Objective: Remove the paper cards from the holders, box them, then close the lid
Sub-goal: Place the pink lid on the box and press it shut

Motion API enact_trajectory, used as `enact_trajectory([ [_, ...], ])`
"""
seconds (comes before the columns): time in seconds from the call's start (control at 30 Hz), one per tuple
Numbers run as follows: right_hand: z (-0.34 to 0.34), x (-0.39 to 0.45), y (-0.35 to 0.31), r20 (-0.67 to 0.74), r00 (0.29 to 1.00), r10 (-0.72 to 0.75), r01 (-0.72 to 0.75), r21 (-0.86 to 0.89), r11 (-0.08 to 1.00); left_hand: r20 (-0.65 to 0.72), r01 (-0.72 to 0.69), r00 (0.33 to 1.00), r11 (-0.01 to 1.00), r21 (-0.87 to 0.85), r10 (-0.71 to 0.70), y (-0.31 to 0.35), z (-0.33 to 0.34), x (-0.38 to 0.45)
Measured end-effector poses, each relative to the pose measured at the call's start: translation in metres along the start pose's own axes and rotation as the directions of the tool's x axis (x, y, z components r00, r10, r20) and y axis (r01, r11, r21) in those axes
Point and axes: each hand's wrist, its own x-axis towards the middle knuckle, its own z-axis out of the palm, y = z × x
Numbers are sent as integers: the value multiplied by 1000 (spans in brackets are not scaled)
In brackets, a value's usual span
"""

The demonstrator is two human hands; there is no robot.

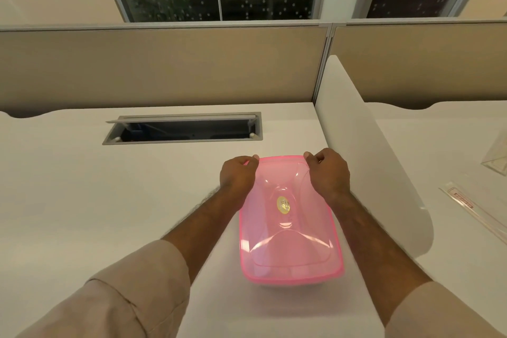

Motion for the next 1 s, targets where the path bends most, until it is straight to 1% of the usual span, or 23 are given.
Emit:
enact_trajectory([
  [0.07, 0, 2, -1, 6, 1000, -4, 4, 22, 1000, -13, 26, 1000, 999, -27, -26, 3, 2, 0],
  [0.2, 0, 4, -1, 26, 1000, -14, 13, 27, 1000, -12, 25, 1000, 998, -49, -26, 2, 3, 0],
  [0.4, -1, 8, -1, 48, 998, -31, 30, 20, 999, 1, 30, 1000, 999, -19, -30, 3, 5, -3],
  [0.53, 0, 8, 1, 38, 999, -16, 15, 25, 1000, 5, 20, 1000, 1000, -12, -20, 4, 7, -4],
  [0.7, 6, 4, 5, -15, 1000, 7, -6, 79, 997, -4, 19, 1000, 999, 25, -19, 3, 9, -4],
  [0.77, 7, 3, 6, -22, 999, 24, -22, 79, 997, -14, 87, 996, 995, 40, -87, 3, 8, -3],
  [0.83, 8, 3, 8, -10, 999, 51, -50, 71, 996, -29, 199, 979, 980, -29, -200, 4, 5, -3],
  [0.9, 9, 5, 9, 20, 997, 75, -76, 52, 996, 4, 290, 957, 950, -120, -291, 4, 1, -1],
  [1.0, 9, 8, 10, 57, 995, 82, -83, 18, 996, 72, 376, 926, 901, -217, -369, 8, -5, 0],
])
